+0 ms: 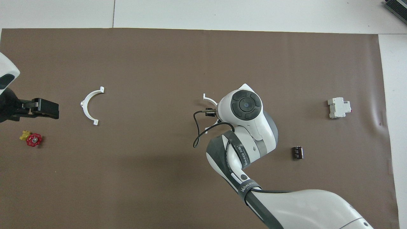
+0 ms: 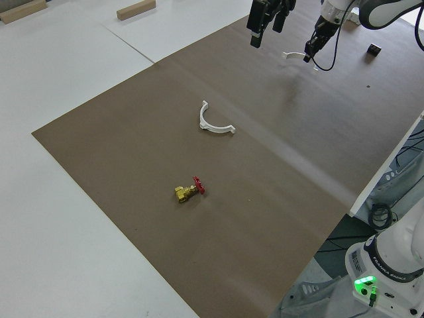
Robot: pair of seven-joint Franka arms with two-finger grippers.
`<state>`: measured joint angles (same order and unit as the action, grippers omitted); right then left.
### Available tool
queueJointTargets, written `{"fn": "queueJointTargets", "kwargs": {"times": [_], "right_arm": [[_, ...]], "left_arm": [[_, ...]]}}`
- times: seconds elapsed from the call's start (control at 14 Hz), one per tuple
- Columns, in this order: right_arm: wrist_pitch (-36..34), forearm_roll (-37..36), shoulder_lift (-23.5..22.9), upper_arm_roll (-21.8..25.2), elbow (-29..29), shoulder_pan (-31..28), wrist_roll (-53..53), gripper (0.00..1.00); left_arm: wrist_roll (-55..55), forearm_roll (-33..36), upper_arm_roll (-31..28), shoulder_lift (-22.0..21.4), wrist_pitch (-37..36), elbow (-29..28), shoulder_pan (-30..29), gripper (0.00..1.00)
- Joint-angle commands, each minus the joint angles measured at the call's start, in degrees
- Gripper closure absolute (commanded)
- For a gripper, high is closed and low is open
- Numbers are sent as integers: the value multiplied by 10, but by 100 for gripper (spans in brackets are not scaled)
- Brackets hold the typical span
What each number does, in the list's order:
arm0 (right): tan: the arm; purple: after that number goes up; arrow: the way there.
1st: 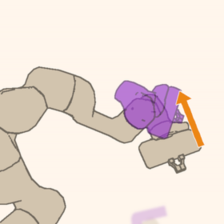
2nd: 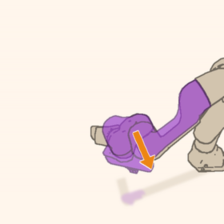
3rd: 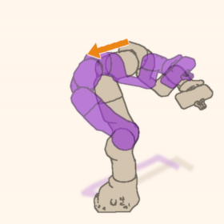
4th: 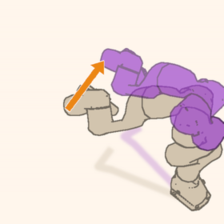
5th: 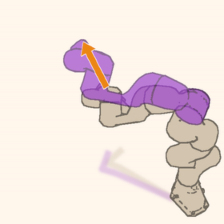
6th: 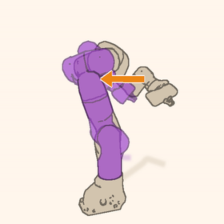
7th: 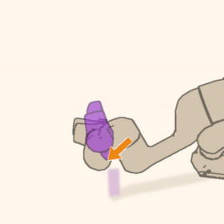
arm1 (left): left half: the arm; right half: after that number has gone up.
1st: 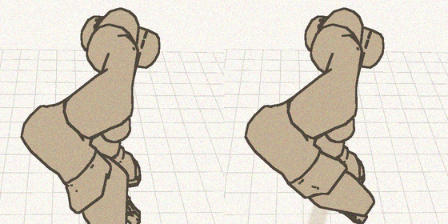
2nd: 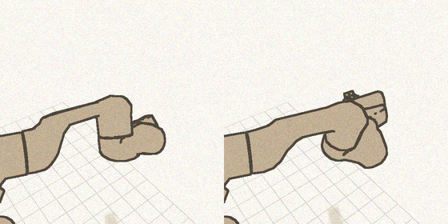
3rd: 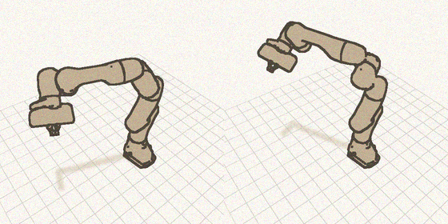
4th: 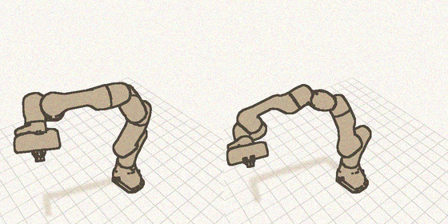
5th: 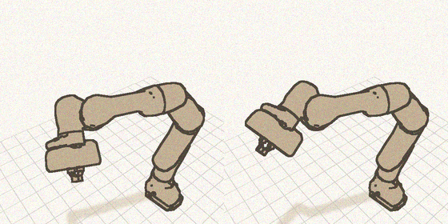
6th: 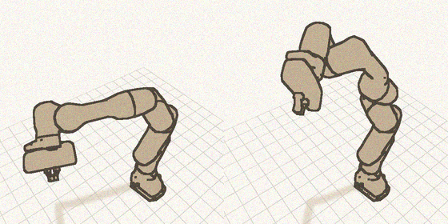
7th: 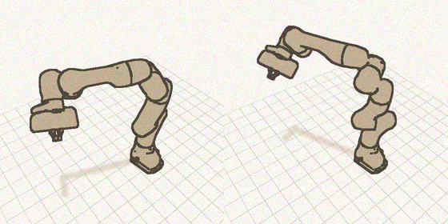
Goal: Assemble drain pipe with both arms
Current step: 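Carry the white clamp half with the right gripper toward the table center, then release the clamp half at center and withdraw the right gripper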
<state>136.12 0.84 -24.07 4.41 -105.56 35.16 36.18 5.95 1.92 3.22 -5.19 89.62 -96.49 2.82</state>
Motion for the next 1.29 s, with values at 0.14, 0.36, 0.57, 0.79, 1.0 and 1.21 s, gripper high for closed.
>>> {"fn": "queueJointTargets", "kwargs": {"times": [0.14, 0.36, 0.57, 0.79, 1.0, 1.21], "right_arm": [[13, -44, -12, 2, 3, 9, 35, 100], [18, -50, -12, 1, -1, 10, 37, 100], [13, -50, -12, 1, 0, 13, 38, 0], [-11, -50, 2, 3, 8, 10, 35, 0], [-51, -50, 58, 6, 12, -17, 28, 0], [-107, -51, 111, 6, 24, -78, -9, 0]], "left_arm": [[-7, -9, -7, -17, 14, -23, 5, 0], [-7, -9, -7, -18, 14, -23, 5, 0], [-7, -9, -7, -17, 14, -23, 5, 0], [-7, -9, -7, -17, 16, -23, 5, 0], [-5, -9, -7, -28, 94, -69, 3, 0], [13, -10, -8, -30, 167, -125, -2, 0]]}}
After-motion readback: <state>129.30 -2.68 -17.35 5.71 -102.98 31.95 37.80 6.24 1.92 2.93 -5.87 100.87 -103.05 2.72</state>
